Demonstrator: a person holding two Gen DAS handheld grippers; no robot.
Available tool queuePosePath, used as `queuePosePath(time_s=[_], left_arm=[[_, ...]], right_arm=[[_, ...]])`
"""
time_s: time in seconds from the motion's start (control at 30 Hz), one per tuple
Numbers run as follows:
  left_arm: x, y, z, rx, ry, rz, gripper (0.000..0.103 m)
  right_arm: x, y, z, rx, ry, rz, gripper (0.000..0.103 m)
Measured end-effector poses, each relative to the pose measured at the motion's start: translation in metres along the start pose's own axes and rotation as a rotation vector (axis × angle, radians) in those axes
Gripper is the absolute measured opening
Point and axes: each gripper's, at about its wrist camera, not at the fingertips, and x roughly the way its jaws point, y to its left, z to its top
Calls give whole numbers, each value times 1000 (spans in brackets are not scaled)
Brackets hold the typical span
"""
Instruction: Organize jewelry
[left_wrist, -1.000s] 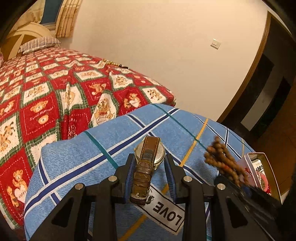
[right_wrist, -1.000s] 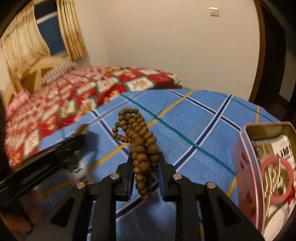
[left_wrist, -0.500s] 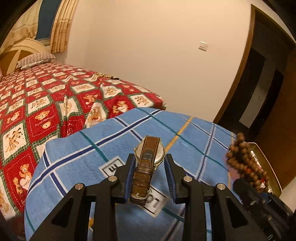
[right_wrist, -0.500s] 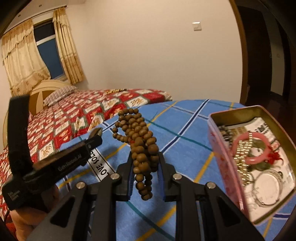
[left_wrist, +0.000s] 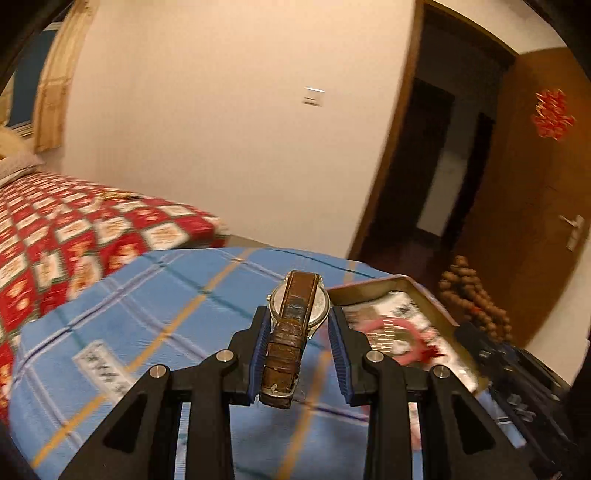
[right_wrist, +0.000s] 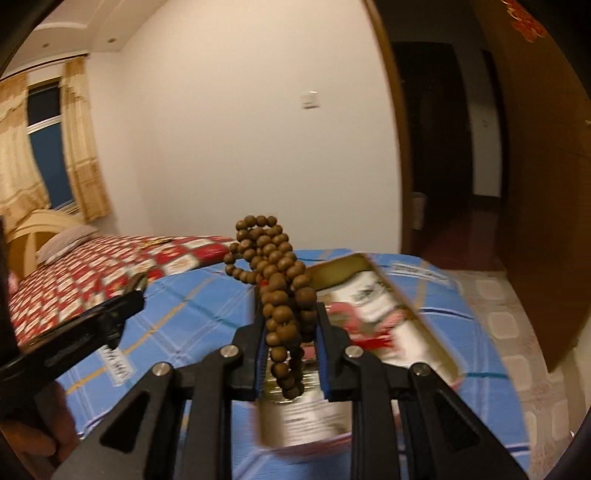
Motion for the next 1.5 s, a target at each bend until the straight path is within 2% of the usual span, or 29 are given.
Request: queuePosePath(time_s=[0.1,0.27,0.43,0.63,0.77,0.83,0.93,1.0,1.1,1.23,1.33,1.5], left_arm=[[15,-31,0,33,25,-80,33],[45,-65,-4,63,94,-141,33],[67,-74,-6,55,151,-138,33],[77,-74,-7,58,165,-115,33],[79,-72,-6,43,190,-135,37],[77,-72,-2,67,178,-103,52],[68,-69,4,59,147,-119,71],[60,-66,9,40,128,-114,72],[53,-64,11,58,112,-76,72],[41,-55,7,87,92,-5,73],[27,-41,4,61,61,4,73],[11,-25,-2,84,26,94,73]], right_arm=[[12,-18,4,0,27,-51,25],[31,-35,1,21,80,-89,25],[35,-42,-1,54,111,-97,25],[39,-44,-1,57,146,-87,25],[40,-47,-4,38,149,-98,30],[38,-47,-4,35,140,-109,57],[32,-48,-3,42,108,-94,67],[32,-43,-3,17,98,-92,79],[24,-35,-3,-24,48,-134,94],[10,-40,0,6,-26,-165,100],[10,-47,1,43,-33,-193,102],[4,-47,1,58,-67,-184,103]])
